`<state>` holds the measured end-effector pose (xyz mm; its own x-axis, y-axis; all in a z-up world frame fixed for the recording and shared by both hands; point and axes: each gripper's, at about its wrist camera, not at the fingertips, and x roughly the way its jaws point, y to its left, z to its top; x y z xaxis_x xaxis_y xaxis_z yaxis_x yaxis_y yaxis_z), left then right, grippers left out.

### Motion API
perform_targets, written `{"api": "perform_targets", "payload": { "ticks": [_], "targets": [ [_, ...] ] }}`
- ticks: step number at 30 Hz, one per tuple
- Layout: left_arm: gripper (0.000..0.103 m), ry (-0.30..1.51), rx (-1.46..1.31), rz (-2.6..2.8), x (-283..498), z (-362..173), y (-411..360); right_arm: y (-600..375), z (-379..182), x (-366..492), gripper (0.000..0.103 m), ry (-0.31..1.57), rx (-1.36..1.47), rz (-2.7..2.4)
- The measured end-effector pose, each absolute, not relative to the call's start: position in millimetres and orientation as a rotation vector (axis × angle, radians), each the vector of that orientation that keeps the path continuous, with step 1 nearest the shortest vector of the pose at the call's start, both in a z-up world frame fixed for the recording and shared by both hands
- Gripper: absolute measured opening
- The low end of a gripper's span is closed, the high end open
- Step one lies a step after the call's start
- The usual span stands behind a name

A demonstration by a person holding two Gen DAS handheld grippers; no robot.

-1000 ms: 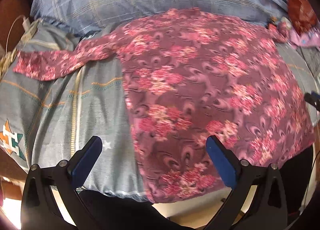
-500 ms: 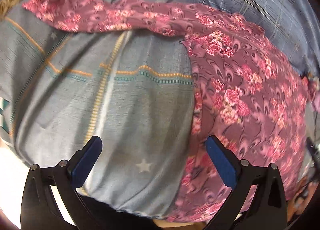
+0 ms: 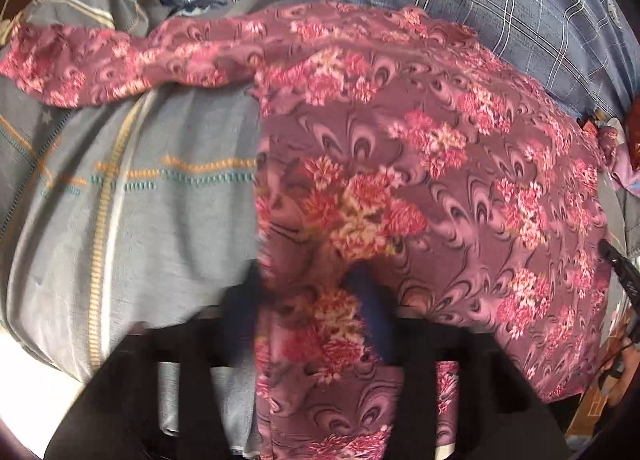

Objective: Fold small clothes

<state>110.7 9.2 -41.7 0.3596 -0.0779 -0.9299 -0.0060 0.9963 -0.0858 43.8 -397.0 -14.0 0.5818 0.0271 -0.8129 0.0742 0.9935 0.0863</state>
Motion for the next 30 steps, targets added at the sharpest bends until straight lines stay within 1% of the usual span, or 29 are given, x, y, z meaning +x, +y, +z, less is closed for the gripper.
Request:
{"api": "perform_targets", "payload": {
  "ticks": [1, 2, 6, 8, 10, 12, 13, 14, 15, 16, 17, 18, 23, 25, 27, 30],
  "targets": [
    [0.026, 1.205, -0.064, -0.016, 114, -41, 11, -399, -9, 41, 0.005, 0.934, 0.11, -0.023],
    [0.025, 1.205, -0.063, -0.005, 117, -42, 12, -404, -8, 40, 0.005, 0.927, 0.115, -0.032],
    [0.024, 1.204, -0.058, 0.032, 115, -40, 27, -422, -24, 36, 0.005, 0.97, 0.21, -0.052],
    [0.024, 1.221, -0.069, 0.004, 114, -41, 28, -421, -21, 33, 0.006, 0.956, 0.234, -0.031],
    [0.024, 1.23, -0.091, -0.033, 113, -35, 35, -423, -15, 31, 0.011, 0.945, 0.262, -0.008],
    [0.025, 1.205, -0.095, -0.038, 112, -25, 40, -431, -5, 31, 0.011, 0.91, 0.299, -0.006],
    [0.028, 1.185, -0.091, -0.035, 114, -16, 43, -440, 0, 32, 0.011, 0.89, 0.328, -0.006],
    [0.04, 1.177, -0.089, -0.031, 118, -11, 44, -451, 6, 33, 0.011, 0.868, 0.36, -0.02],
    [0.047, 1.169, -0.088, -0.026, 122, -6, 45, -466, 10, 35, 0.013, 0.849, 0.395, -0.043],
    [0.059, 1.151, -0.091, -0.013, 131, 1, 47, -476, 12, 38, 0.014, 0.84, 0.417, -0.061],
    [0.063, 1.138, -0.093, -0.004, 137, 5, 49, -496, 14, 41, 0.017, 0.823, 0.457, -0.102],
    [0.063, 1.128, -0.093, 0.004, 143, 8, 50, -504, 15, 43, 0.019, 0.814, 0.478, -0.126],
    [0.063, 1.151, -0.129, 0.038, 198, 10, 51, -595, 19, 64, 0.019, 0.762, 0.616, -0.324],
    [0.063, 1.166, -0.157, 0.038, 215, 7, 48, -626, 24, 75, 0.025, 0.734, 0.64, -0.389],
    [0.063, 1.169, -0.174, 0.039, 231, 3, 41, -653, 30, 93, 0.036, 0.697, 0.674, -0.416],
    [0.063, 1.186, -0.191, 0.043, 255, -9, 29, -683, 40, 134, 0.04, 0.667, 0.649, -0.444]
  ]
}}
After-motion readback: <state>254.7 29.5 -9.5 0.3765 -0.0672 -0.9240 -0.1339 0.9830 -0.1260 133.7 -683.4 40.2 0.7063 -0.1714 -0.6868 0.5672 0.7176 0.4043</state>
